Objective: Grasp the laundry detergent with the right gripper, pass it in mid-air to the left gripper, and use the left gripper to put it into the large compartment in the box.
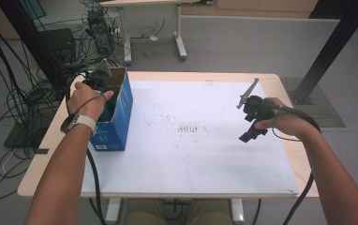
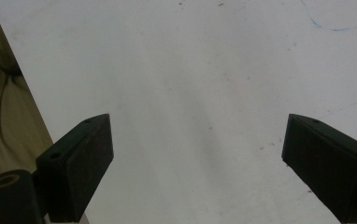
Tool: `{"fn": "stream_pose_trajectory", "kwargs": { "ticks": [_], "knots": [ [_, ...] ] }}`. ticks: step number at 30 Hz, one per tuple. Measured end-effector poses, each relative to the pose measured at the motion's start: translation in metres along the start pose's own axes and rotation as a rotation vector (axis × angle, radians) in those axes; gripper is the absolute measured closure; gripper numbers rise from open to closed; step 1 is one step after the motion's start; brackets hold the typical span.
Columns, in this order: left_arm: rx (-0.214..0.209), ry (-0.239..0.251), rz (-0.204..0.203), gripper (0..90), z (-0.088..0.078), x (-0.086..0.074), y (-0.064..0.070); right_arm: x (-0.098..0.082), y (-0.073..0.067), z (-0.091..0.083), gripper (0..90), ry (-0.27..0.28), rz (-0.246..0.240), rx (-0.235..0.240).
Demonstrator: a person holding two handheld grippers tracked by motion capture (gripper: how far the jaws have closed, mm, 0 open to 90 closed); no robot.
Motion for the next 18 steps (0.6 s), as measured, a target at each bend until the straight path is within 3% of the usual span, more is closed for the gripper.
{"fn": "stream_pose_trajectory", "kwargs": {
  "ticks": [18],
  "knots": [
    [-0.006,0.006,0.008,37.6,0.0000,-0.0003,-0.0007,0.0022,0.0000,0.0007,8.9,-0.007,0.000,0.001]
  ]
}}
Point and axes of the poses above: each handheld gripper's, and its own axes: z roughly forward along the jaws, x roughly out of its top, y roughly to its right, the point moved 5 cm from there along z, roughly forward along the jaws, and after that the axes turned 2 degrees about -y, right-handed, at the moved point
